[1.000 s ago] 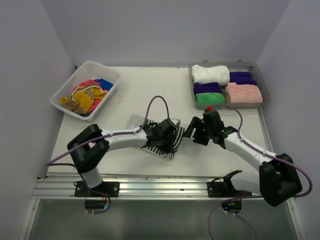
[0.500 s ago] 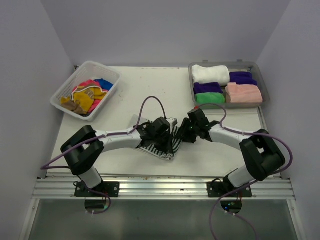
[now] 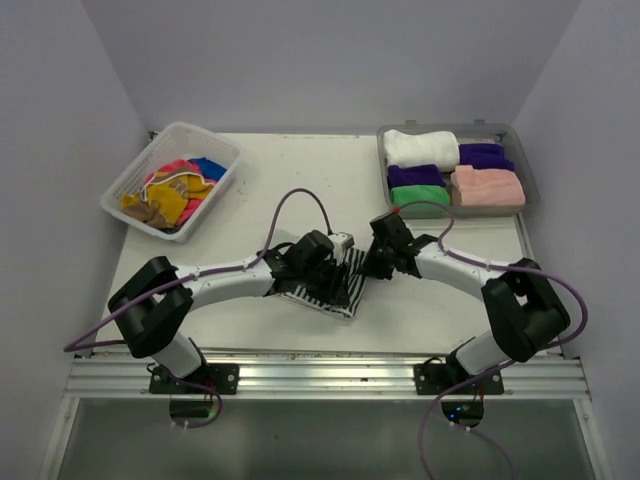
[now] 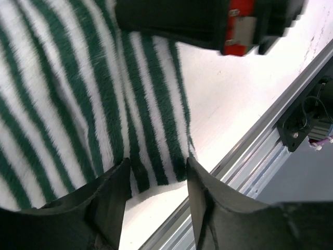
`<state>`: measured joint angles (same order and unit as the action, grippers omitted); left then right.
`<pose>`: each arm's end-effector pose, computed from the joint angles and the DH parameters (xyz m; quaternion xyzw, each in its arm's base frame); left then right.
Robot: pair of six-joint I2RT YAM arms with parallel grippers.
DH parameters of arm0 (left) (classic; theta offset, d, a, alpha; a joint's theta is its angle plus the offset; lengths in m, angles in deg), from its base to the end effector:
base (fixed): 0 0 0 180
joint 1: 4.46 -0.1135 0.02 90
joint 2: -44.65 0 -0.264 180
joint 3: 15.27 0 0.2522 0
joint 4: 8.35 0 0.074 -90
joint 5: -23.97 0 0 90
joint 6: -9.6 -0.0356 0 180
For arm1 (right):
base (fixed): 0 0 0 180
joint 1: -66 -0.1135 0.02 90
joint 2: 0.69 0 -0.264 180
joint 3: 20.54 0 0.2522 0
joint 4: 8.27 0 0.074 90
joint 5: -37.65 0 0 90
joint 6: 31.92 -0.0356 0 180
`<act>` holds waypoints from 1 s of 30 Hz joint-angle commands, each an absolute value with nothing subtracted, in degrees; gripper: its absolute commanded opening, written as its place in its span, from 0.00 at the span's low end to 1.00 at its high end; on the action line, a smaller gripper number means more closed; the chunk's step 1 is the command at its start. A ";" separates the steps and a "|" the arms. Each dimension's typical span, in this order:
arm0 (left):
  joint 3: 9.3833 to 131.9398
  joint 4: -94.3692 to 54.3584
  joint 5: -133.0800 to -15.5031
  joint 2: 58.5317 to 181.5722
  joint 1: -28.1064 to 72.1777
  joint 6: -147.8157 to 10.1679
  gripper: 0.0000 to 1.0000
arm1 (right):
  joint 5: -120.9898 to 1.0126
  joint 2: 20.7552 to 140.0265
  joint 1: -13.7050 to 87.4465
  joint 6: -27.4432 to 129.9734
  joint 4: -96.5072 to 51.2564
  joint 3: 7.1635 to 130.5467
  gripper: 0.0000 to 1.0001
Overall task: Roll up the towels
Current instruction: Roll the towel
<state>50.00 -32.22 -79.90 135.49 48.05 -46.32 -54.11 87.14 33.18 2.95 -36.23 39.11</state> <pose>0.1892 -0.2607 0.1861 0.1904 0.9124 -0.3184 0.1728 0.2459 0.1599 0.1672 0.1807 0.9393 0.2127 0.1993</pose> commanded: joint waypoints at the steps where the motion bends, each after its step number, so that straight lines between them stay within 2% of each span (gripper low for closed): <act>1: 53.15 -33.97 -80.36 133.94 47.83 -50.34 0.52 | -43.05 81.94 33.39 0.34 -49.50 42.52 0.00; 2: 53.68 -34.67 -80.27 133.86 47.92 -50.52 0.56 | -41.12 81.41 33.30 -0.27 -51.37 42.96 0.00; 4: 54.83 -35.11 -80.01 133.59 47.92 -50.87 0.59 | -39.69 79.74 33.39 -2.29 -55.33 42.97 0.00; 13: 59.66 -35.29 -65.08 133.85 57.48 -51.49 0.59 | -40.13 78.23 33.39 -6.61 -58.33 41.56 0.00; 14: 60.01 -35.12 -63.58 135.07 58.37 -51.57 0.64 | -40.39 78.32 33.30 -6.78 -58.24 41.56 0.00; 17: 60.98 -34.68 -61.21 137.36 60.66 -51.05 0.66 | -40.83 78.32 33.39 -7.22 -57.98 41.74 0.00; 30: 61.33 -31.25 -55.31 142.46 63.65 -48.76 0.61 | -43.56 78.32 33.30 -8.63 -56.31 42.26 0.00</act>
<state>59.27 -34.03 -58.39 141.11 63.22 -49.53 -43.09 79.16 33.31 -6.82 -56.49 40.99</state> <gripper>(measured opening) 0.620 0.048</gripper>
